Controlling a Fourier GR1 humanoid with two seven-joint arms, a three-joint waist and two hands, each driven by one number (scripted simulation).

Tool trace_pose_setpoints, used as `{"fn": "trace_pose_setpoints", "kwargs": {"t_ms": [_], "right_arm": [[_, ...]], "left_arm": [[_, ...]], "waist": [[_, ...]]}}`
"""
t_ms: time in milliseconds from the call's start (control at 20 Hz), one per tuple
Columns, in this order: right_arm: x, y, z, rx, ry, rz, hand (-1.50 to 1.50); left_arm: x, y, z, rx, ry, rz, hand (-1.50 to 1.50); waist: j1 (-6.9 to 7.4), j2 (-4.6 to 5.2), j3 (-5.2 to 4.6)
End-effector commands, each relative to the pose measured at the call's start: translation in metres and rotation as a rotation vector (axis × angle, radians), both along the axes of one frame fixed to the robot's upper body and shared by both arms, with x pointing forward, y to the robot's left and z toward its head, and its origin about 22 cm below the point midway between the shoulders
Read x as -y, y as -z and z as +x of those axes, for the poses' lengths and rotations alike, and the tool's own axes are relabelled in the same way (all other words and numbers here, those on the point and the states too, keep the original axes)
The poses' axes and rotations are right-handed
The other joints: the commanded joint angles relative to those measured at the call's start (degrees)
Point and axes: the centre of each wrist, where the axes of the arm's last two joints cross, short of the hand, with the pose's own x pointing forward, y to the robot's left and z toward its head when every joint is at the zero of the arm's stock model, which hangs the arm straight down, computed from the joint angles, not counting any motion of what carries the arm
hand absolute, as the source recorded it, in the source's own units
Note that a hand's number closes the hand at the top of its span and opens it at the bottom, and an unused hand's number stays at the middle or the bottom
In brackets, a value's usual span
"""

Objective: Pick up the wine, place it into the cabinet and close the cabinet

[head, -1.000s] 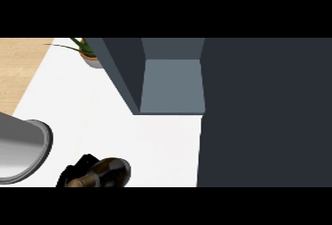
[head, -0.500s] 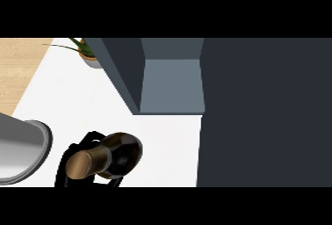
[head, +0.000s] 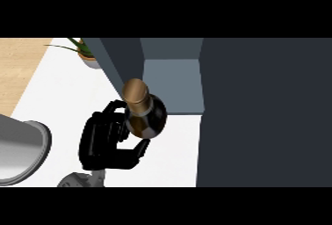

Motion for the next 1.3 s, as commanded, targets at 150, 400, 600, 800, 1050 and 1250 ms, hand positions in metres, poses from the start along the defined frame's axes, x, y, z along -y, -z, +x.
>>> {"fn": "trace_pose_setpoints", "kwargs": {"t_ms": [150, 400, 600, 800, 1050, 1250], "right_arm": [[0.003, -0.001, 0.0, 0.007, -0.004, 0.005, -1.5], [0.008, 0.017, -0.007, 0.017, 0.024, -0.005, -1.5], [0.001, 0.008, 0.006, 0.014, 0.005, -0.016, -1.5], [0.007, 0.0, 0.004, 0.013, 0.002, -0.019, -1.5], [-0.005, 0.01, 0.004, 0.018, 0.001, -0.013, -1.5], [0.014, 0.014, 0.009, 0.023, -0.001, 0.003, -1.5]], "left_arm": [[0.022, -0.017, 0.031, 0.046, -0.027, 0.066, 1.5], [0.064, -0.004, 0.053, 0.035, -0.035, 0.157, 1.5], [0.068, 0.005, 0.06, 0.014, -0.038, 0.212, 1.5], [0.081, 0.004, 0.051, -0.029, -0.068, 0.213, 1.5], [0.069, 0.03, 0.064, -0.068, -0.068, 0.205, 1.5], [0.078, 0.037, 0.071, -0.066, -0.101, 0.217, 1.5]], "waist": [[0.02, -0.01, -0.01], [-0.67, 0.07, 0.0], [-0.2, 0.05, -0.02], [-0.14, 0.01, -0.02], [-0.17, 0.05, -0.02], [-0.37, 0.08, -0.02]]}}
